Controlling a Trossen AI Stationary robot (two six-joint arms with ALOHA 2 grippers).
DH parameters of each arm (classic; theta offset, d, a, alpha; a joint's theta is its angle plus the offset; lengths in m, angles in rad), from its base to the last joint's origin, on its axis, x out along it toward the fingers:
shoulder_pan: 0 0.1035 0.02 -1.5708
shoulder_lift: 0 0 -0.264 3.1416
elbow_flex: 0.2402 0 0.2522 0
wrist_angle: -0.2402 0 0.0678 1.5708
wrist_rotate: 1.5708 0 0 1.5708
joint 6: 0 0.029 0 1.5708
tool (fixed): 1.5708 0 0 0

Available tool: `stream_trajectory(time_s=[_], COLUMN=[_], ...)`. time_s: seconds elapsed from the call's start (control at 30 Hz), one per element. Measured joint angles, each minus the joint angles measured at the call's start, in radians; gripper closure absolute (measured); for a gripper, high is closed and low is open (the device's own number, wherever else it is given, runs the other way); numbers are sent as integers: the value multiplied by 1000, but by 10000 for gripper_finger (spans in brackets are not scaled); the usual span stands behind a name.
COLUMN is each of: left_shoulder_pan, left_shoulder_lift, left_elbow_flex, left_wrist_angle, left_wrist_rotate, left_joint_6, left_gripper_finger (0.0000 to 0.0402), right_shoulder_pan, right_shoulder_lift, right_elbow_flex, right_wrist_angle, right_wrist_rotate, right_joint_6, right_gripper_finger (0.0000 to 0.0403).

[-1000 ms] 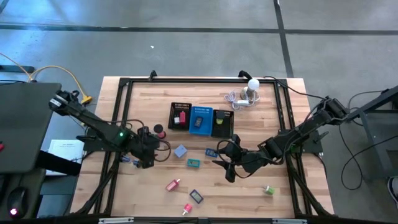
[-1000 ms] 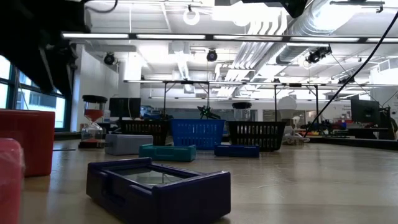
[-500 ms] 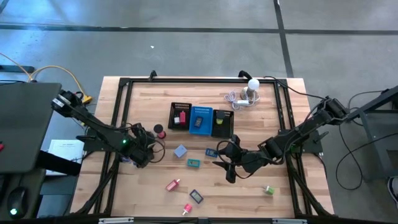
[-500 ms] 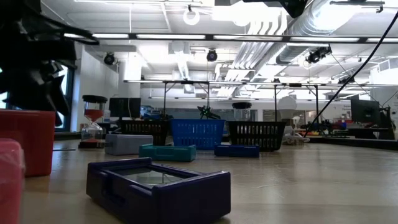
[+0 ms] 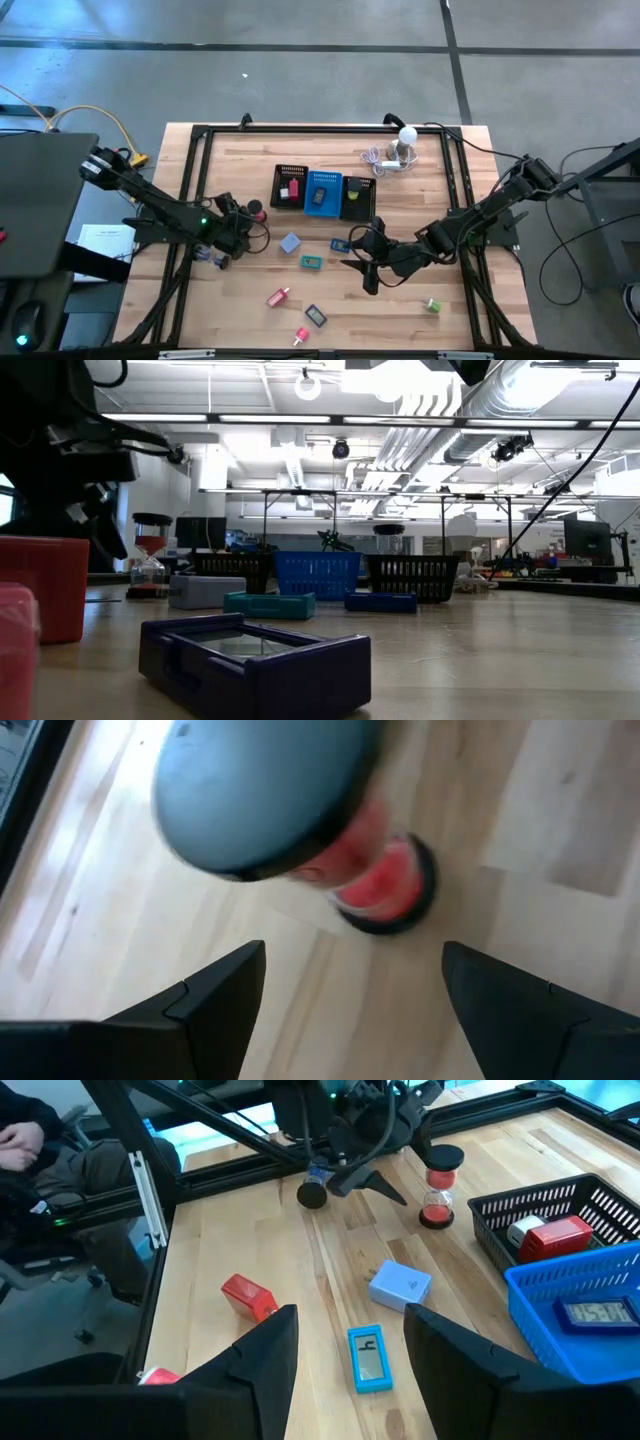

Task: Pick & Place Office items
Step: Put the pink hour glass into the right black bin

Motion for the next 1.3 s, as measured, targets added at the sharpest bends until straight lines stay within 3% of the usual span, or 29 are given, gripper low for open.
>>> stream_trajectory(time_s=[0.13,0.3,0.5,0.7,1.0,1.3], left_shoulder_pan=[57,111,174,213,213,213], left_shoulder_lift=[-47,-160,-317,-423,-401,-260], left_elbow_flex=[-23,-68,-132,-151,-151,-151], left_wrist_angle=[30,151,182,282,355,486], left_wrist_rotate=[20,124,151,260,276,247], left_joint_6=[66,196,263,376,438,445], left_gripper_finger=[106,106,106,106,106,106], right_shoulder_pan=[0,0,0,0,0,0], right_shoulder_lift=[0,0,0,0,0,0], right_elbow_flex=[0,0,0,0,0,0], right_wrist_angle=[0,0,-3,-4,-2,0], right_wrist_rotate=[-5,-6,-6,-6,-7,-7], right_joint_6=[0,0,0,-6,-7,-7], right_gripper_finger=[230,230,230,230,230,230])
